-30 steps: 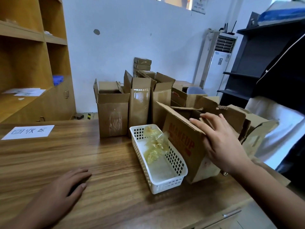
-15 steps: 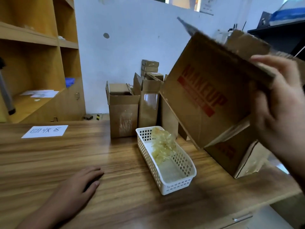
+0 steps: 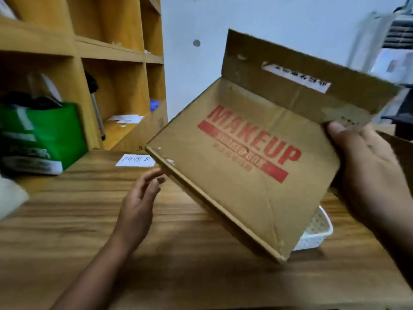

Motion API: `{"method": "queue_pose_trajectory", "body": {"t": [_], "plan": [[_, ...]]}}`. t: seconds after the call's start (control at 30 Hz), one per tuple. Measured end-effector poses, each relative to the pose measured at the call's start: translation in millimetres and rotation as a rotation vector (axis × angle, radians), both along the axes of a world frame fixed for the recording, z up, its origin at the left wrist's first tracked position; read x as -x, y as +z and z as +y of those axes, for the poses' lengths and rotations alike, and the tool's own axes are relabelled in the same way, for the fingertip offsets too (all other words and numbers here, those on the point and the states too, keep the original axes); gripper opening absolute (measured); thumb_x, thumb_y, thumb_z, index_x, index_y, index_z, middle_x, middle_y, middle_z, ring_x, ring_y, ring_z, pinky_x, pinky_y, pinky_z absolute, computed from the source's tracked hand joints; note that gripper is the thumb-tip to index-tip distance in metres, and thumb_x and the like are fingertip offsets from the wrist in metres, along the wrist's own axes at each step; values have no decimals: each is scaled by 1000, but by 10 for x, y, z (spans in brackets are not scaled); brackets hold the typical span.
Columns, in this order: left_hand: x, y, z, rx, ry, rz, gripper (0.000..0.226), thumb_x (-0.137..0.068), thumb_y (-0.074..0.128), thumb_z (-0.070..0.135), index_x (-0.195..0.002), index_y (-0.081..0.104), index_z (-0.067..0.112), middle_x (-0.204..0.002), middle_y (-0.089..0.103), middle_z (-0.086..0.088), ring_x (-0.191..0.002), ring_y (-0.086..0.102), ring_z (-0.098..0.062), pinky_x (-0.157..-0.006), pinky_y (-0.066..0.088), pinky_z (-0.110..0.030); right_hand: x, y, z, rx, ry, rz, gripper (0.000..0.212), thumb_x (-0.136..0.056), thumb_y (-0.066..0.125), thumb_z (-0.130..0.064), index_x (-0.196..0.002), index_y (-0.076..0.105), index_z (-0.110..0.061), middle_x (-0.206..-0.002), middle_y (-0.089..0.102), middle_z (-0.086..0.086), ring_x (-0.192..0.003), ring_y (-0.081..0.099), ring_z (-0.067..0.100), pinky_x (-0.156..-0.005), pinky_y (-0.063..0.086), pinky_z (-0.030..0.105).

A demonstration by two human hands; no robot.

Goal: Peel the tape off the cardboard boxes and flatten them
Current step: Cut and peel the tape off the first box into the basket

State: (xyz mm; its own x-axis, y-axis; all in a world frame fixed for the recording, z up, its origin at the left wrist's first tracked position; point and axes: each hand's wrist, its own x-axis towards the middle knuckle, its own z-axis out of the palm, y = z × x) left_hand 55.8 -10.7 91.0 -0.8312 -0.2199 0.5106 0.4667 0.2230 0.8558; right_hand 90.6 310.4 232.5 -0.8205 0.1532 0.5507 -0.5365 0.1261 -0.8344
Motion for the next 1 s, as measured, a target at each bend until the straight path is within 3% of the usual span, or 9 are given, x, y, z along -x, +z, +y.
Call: {"method": "queue_pose_trajectory", "body": {"t": [0.1, 0.23, 0.3, 0.4, 0.6, 0.8, 0.87, 0.93, 1.0], "plan": [[-255, 333, -80, -138, 56, 84, 29, -110, 36, 23, -122, 62, 25, -114, 73, 12, -111, 66, -4, -94, 53, -20, 39, -234, -168, 82, 145, -100, 35, -104, 47, -20, -94, 74, -38, -100, 77, -10, -100, 70, 11, -91, 52, 38], [-465, 670, -243, -151, 2, 186, 40, -107, 30, 34, -129, 60, 19, -133, 65, -3, -127, 59, -20, -105, 50, -36, 258, -580, -290, 124, 239, -261, 30, -103, 48, -17, -95, 74, -30, -94, 77, -4, -95, 70, 17, -88, 52, 38], [-537, 779, -261, 22, -4, 194, 38, -105, 36, 33, -130, 62, 21, -135, 64, 3, -131, 56, -14, -107, 47, -32, 341, -731, -376, 136, 278, -313, 36, -102, 49, -15, -88, 78, -30, -93, 77, -2, -92, 71, 14, -89, 49, 39], [-598, 859, -160, 427, -16, 162, 33, -103, 46, 35, -130, 64, 30, -136, 60, 22, -133, 50, 1, -104, 41, -12, 488, -951, -440, 135, 327, -406, 31, -102, 52, -18, -94, 80, -28, -105, 77, 5, -103, 72, 22, -102, 49, 46], [-453, 740, 247, 882, -236, 2, 42, -97, 46, 57, -135, 59, 45, -142, 51, 32, -132, 41, 14, -104, 32, -5, 671, -1137, -546, 50, 317, -508, 24, -102, 55, -27, -95, 77, -21, -101, 77, 9, -98, 70, 26, -103, 49, 50], [-299, 672, 497, 1084, -344, -269, 47, -98, 45, 60, -144, 38, 60, -154, 27, 38, -142, 23, 12, -120, 28, -33, 708, -1182, -599, -14, 251, -472, 23, -104, 52, -32, -106, 71, -19, -94, 76, -5, -90, 68, 12, -75, 51, 23], [-263, 688, 498, 1107, -364, -324, 47, -97, 43, 63, -144, 34, 64, -155, 23, 39, -145, 20, 10, -122, 24, -38, 722, -1205, -589, -52, 208, -472, 29, -103, 52, -42, -113, 69, -21, -104, 74, -5, -98, 66, 12, -83, 51, 28], [-239, 691, 482, 1102, -360, -324, 47, -97, 42, 64, -144, 34, 64, -155, 24, 39, -145, 20, 10, -122, 24, -40, 726, -1247, -546, -71, 156, -480, 46, -96, 52, -56, -131, 61, -28, -126, 67, -6, -118, 61, 13, -104, 47, 38], [-229, 678, 479, 1079, -339, -303, 46, -97, 42, 64, -143, 37, 62, -154, 27, 39, -143, 23, 11, -122, 26, -39, 695, -1301, -457, -41, 114, -450, 47, -90, 55, -56, -134, 56, -39, -131, 63, -12, -123, 58, 8, -110, 44, 39]]}}
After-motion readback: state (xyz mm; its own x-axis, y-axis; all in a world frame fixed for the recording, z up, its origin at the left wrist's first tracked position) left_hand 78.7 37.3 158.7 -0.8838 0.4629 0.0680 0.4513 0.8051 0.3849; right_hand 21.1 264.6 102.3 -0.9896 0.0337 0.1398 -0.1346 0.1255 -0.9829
